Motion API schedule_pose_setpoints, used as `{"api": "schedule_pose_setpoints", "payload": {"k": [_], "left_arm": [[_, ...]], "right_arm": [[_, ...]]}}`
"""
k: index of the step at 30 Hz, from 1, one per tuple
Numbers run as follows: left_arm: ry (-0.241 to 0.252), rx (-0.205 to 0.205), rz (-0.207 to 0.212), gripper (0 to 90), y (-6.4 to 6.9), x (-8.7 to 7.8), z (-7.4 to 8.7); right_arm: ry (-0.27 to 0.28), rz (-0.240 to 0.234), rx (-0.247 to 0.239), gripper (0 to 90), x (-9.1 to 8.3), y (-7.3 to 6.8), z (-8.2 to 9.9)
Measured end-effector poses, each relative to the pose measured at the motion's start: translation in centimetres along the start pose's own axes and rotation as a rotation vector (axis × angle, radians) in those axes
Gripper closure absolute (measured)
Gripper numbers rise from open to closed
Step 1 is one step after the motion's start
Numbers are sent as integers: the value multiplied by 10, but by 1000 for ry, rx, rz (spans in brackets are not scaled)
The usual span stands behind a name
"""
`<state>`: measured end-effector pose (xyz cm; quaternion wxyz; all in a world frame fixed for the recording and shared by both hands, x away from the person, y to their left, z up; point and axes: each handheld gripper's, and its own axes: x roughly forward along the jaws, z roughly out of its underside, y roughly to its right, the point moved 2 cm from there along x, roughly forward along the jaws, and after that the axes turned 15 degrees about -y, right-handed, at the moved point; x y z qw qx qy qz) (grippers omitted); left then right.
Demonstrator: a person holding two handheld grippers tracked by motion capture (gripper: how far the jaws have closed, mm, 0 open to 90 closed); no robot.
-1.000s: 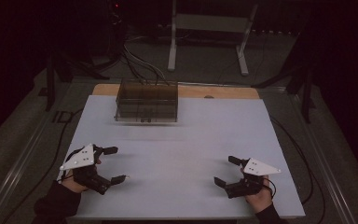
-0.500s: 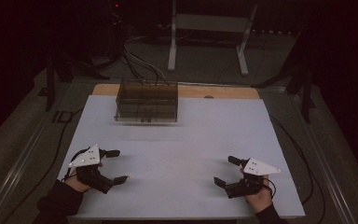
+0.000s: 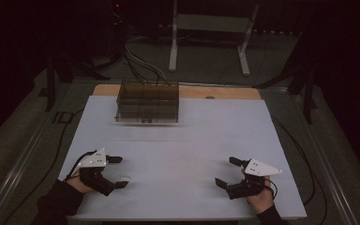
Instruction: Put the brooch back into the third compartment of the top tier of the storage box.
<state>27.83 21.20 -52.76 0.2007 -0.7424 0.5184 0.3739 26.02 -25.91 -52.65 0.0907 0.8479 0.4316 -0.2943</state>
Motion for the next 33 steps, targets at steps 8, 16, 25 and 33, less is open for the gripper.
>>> {"api": "schedule_pose_setpoints", "payload": {"k": [8, 16, 25, 33], "left_arm": [[-79, 28, -17, 169, 1, 8, 4], [-140, 52, -73, 335, 2, 13, 5], [-177, 55, -95, 520, -1, 17, 4], [-202, 65, -64, 688, -1, 24, 3]], "right_arm": [[0, -3, 0, 0, 0, 0, 0], [-1, -4, 2, 0, 0, 0, 0], [-4, -4, -2, 0, 1, 0, 0], [-3, -5, 2, 0, 1, 0, 0]]}}
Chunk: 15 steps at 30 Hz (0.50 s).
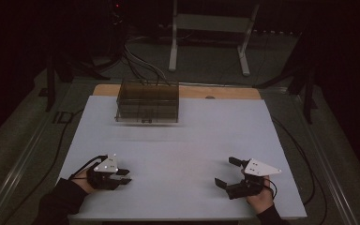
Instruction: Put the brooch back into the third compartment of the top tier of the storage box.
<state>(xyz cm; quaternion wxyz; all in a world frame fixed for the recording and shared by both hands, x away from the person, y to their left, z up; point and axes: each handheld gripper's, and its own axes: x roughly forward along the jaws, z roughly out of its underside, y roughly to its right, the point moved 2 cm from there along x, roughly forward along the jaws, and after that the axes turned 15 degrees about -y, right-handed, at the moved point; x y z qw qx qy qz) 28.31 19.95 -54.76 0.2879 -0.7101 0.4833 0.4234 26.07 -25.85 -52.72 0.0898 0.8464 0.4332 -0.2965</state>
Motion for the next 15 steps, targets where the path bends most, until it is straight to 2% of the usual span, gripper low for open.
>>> {"api": "schedule_pose_setpoints", "payload": {"k": [9, 10, 15], "left_arm": [[-21, -3, -2, 814, -1, 0, -2], [-23, -5, -3, 855, -1, 0, -2], [-27, -14, 8, 867, -2, 0, -3]], "right_arm": [[-1, 3, -5, 0, 0, 0, 0], [-4, 1, -1, 0, 1, 0, 0], [-3, 1, -1, 0, 1, 0, 0]]}}
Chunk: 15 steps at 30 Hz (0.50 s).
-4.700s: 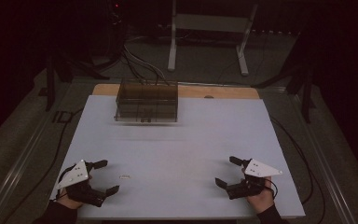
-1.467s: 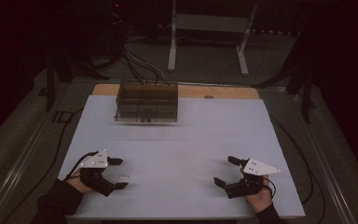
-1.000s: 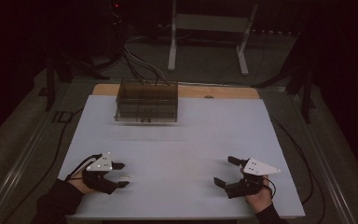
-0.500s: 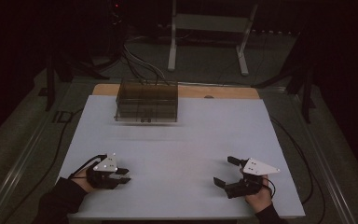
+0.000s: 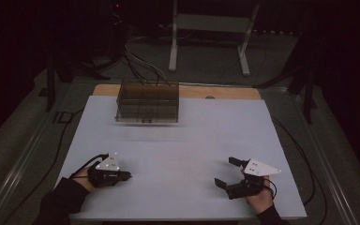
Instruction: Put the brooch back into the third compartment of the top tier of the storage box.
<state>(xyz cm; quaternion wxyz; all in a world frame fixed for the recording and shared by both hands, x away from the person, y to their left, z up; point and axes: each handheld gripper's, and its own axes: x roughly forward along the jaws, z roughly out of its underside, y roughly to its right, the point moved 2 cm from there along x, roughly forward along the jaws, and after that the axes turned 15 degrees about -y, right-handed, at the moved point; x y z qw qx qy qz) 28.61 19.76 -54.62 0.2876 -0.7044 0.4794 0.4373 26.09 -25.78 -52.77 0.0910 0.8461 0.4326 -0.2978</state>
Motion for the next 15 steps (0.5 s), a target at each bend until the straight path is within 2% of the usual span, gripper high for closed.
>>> {"api": "schedule_pose_setpoints", "payload": {"k": [5, 15], "left_arm": [[-5, -18, 16, 872, -2, -1, -1], [8, -20, 22, 874, 0, -7, -6]], "right_arm": [[1, -1, 1, 0, 0, 0, 0], [4, 2, 3, 0, -1, 0, 0]]}}
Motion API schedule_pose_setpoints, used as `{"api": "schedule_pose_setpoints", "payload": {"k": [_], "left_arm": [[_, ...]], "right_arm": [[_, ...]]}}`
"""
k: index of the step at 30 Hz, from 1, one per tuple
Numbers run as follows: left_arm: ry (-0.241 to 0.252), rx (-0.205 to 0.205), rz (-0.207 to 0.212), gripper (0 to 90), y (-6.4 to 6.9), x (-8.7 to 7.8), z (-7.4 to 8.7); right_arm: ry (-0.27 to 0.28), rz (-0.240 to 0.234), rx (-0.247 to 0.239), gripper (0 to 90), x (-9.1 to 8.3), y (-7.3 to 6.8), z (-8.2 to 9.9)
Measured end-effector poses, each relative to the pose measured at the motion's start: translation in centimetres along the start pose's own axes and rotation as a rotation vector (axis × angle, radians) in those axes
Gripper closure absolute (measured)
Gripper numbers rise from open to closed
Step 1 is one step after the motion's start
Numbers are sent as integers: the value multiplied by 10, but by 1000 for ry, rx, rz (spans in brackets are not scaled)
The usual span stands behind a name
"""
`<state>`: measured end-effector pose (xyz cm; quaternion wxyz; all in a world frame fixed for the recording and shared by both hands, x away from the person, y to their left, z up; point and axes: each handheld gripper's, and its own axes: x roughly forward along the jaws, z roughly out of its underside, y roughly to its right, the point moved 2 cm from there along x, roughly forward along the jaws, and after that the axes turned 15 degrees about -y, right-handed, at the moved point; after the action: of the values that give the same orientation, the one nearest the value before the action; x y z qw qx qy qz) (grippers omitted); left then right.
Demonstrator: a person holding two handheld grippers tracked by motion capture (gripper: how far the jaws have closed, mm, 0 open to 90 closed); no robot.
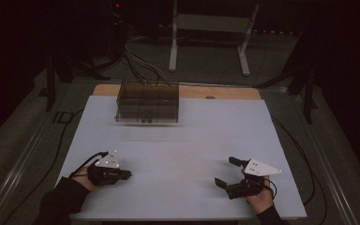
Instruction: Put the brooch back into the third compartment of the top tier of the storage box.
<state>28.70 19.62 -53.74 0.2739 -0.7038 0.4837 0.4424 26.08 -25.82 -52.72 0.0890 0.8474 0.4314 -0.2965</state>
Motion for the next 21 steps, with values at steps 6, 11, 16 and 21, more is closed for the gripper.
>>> {"api": "schedule_pose_setpoints", "payload": {"k": [6, 11, 16, 21], "left_arm": [[-6, -4, 10, 874, 0, -2, -3], [-7, -8, 26, 874, 1, -4, -5], [-5, -31, 38, 874, 2, -8, -9], [-15, -20, 31, 874, 5, -8, -12]], "right_arm": [[-3, 3, 2, 0, 0, 0, 0], [-2, 2, 3, 0, 0, 0, 0], [-3, 0, 6, 0, 0, 1, 1], [-5, 0, 5, 0, 0, 1, 1]]}}
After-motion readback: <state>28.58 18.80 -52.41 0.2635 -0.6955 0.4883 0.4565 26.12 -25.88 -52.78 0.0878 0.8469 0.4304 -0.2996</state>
